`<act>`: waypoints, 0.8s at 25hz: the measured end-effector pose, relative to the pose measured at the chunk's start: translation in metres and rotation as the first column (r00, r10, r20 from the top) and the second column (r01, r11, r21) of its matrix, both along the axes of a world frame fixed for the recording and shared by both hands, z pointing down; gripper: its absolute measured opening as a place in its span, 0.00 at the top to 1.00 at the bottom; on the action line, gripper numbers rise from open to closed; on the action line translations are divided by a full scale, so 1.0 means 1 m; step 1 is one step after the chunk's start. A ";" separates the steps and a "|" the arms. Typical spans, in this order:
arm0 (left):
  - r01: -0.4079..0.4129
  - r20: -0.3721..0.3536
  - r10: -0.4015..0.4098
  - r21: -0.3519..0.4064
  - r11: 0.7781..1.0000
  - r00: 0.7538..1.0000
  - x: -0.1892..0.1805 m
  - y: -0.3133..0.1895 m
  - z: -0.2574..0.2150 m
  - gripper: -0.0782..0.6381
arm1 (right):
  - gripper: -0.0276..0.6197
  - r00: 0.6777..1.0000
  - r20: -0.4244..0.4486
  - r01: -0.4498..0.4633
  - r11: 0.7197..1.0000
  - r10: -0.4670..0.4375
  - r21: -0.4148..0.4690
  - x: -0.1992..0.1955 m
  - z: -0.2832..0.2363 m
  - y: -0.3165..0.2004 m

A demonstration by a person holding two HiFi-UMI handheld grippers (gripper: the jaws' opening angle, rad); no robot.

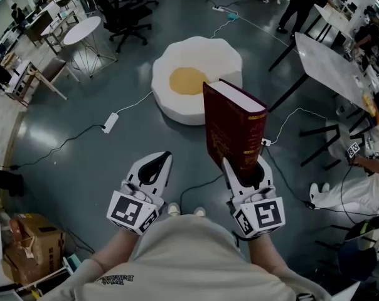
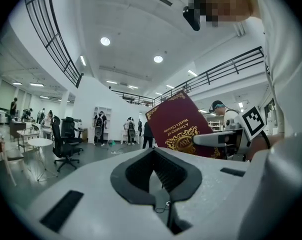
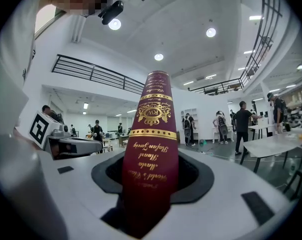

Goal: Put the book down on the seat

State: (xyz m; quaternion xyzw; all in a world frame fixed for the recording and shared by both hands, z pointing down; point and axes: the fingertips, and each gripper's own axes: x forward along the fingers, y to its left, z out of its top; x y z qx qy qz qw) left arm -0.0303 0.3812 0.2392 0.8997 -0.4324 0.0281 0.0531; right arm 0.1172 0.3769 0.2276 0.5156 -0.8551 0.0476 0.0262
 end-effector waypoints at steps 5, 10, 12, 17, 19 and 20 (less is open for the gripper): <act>0.009 0.007 -0.009 0.009 1.000 1.000 0.034 0.008 0.002 0.88 | 0.64 1.000 0.013 0.013 1.000 -0.013 0.002 0.032 0.004 0.006; 0.032 -0.001 -0.032 0.024 0.999 0.999 0.062 0.018 0.002 0.88 | 0.64 1.000 0.022 0.021 1.000 -0.021 0.010 0.063 0.009 0.017; 0.036 -0.003 -0.036 0.034 0.999 0.999 0.066 0.018 -0.001 0.88 | 0.64 0.999 0.021 0.025 1.000 -0.025 0.011 0.066 0.008 0.019; 0.055 -0.015 -0.055 0.044 0.997 0.998 0.064 0.020 -0.005 0.88 | 0.64 0.999 0.019 0.033 0.999 -0.033 0.016 0.067 0.006 0.021; 0.061 -0.010 -0.061 0.046 0.997 0.998 0.064 0.021 -0.005 0.88 | 0.64 0.999 0.023 0.035 0.999 -0.036 0.019 0.070 0.006 0.021; 0.063 -0.005 -0.063 0.049 0.997 0.998 0.064 0.021 -0.005 0.88 | 0.64 0.999 0.024 0.037 0.999 -0.037 0.022 0.070 0.006 0.021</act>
